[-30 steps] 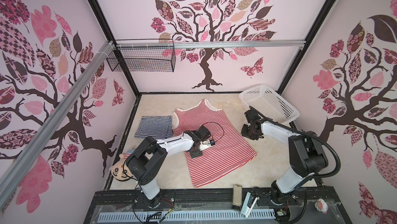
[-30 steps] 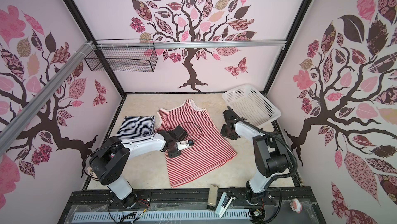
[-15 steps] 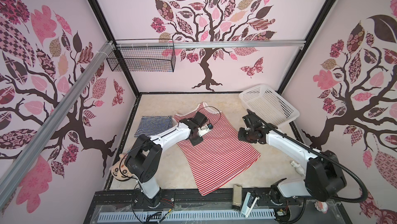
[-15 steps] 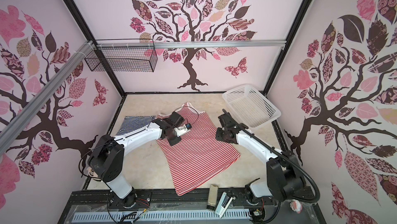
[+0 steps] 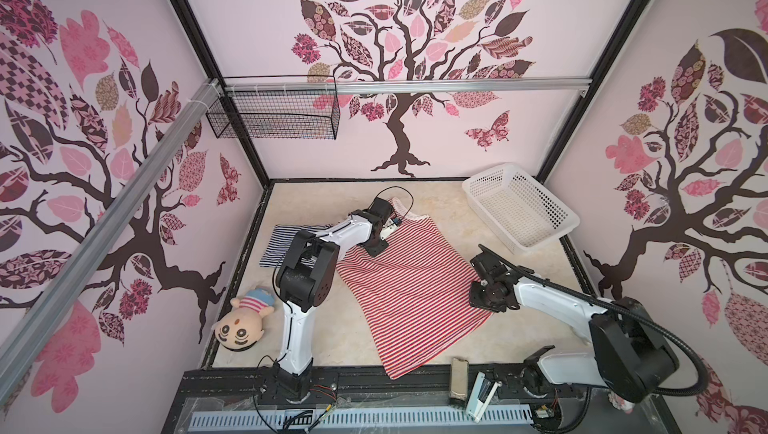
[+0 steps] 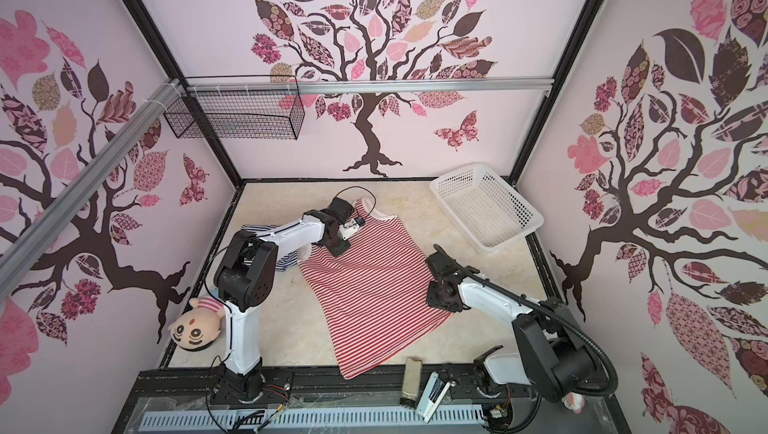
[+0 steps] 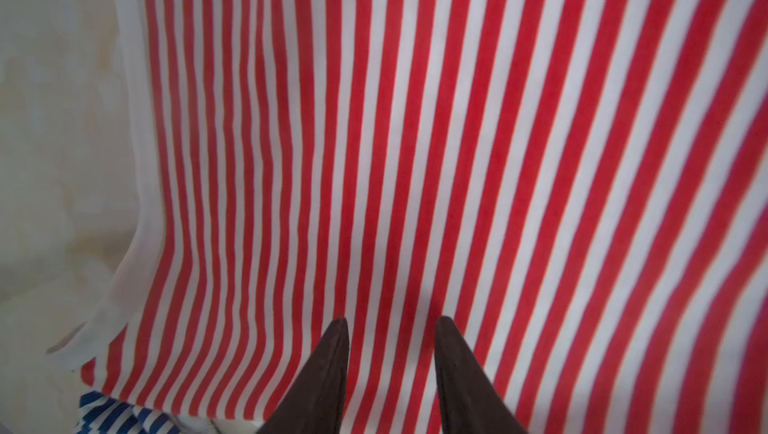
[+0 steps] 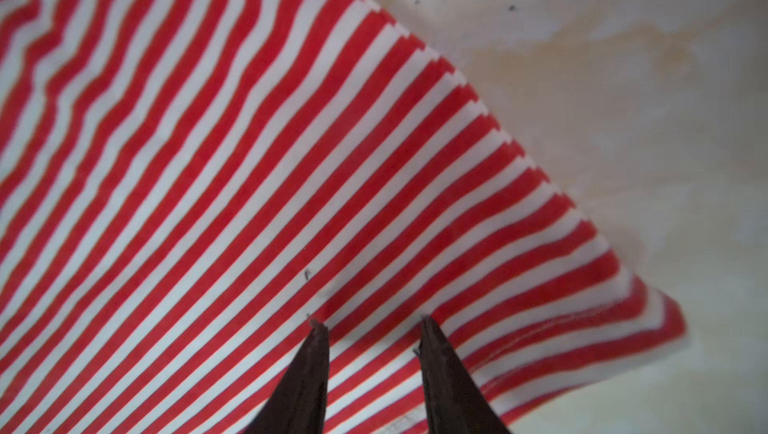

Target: Fold and stack the tank tops

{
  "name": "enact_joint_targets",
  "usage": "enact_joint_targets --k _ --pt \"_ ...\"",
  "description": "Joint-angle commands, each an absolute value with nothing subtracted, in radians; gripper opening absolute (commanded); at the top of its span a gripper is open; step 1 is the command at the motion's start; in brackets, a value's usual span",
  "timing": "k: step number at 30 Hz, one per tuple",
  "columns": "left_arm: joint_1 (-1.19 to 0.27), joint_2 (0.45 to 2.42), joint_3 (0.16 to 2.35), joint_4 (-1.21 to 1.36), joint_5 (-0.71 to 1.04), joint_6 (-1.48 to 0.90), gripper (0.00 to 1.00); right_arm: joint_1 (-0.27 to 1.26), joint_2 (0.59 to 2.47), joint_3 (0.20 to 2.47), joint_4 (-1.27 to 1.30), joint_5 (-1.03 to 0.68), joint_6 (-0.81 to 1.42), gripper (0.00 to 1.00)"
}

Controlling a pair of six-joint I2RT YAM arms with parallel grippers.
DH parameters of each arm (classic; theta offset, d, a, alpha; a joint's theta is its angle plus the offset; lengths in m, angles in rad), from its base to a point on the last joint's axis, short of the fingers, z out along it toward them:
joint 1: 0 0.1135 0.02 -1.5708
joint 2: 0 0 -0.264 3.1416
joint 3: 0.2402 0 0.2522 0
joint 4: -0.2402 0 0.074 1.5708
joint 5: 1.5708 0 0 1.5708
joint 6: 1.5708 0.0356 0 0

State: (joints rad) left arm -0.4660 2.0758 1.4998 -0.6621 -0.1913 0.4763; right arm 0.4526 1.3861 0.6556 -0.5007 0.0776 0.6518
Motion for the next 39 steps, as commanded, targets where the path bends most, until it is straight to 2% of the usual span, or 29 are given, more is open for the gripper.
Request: enact_joint_targets --k 1,6,12,18,21,23,26,29,32,39 --pt "-0.463 2.105 1.487 -0.682 -0.210 0.479 0.38 0.405 1.496 0.714 -0.507 0.171 0.630 0.40" --pt "-0.463 2.058 1.424 -0.703 -0.192 0.477 0.37 0.260 1.675 0.830 -0.467 0.164 0.563 0.41" --pt "-0.477 1.983 1.336 -0.760 -0.104 0.442 0.37 0.216 1.920 1.150 -0.553 0.225 0.527 0.41" --pt "-0.613 1.888 1.187 -0.780 -0.077 0.414 0.37 0.171 2.186 1.519 -0.700 0.246 0.508 0.41" --pt "-0.656 1.836 1.142 -0.793 -0.050 0.388 0.37 0.158 2.235 1.628 -0.740 0.229 0.493 0.41" --pt "-0.654 1.811 1.132 -0.796 -0.053 0.370 0.37 0.160 2.216 1.657 -0.761 0.197 0.482 0.41" --pt "-0.616 1.755 1.114 -0.740 -0.148 0.369 0.38 0.182 2.065 1.546 -0.690 0.124 0.479 0.43" --pt "-0.505 1.708 1.160 -0.733 -0.109 0.338 0.39 0.224 1.905 1.430 -0.642 0.068 0.488 0.46" --pt "-0.405 1.681 1.200 -0.714 -0.091 0.320 0.39 0.274 1.779 1.334 -0.643 0.087 0.499 0.46" --pt "-0.278 1.780 1.230 -0.667 -0.129 0.383 0.40 0.337 1.543 1.053 -0.591 0.087 0.548 0.46"
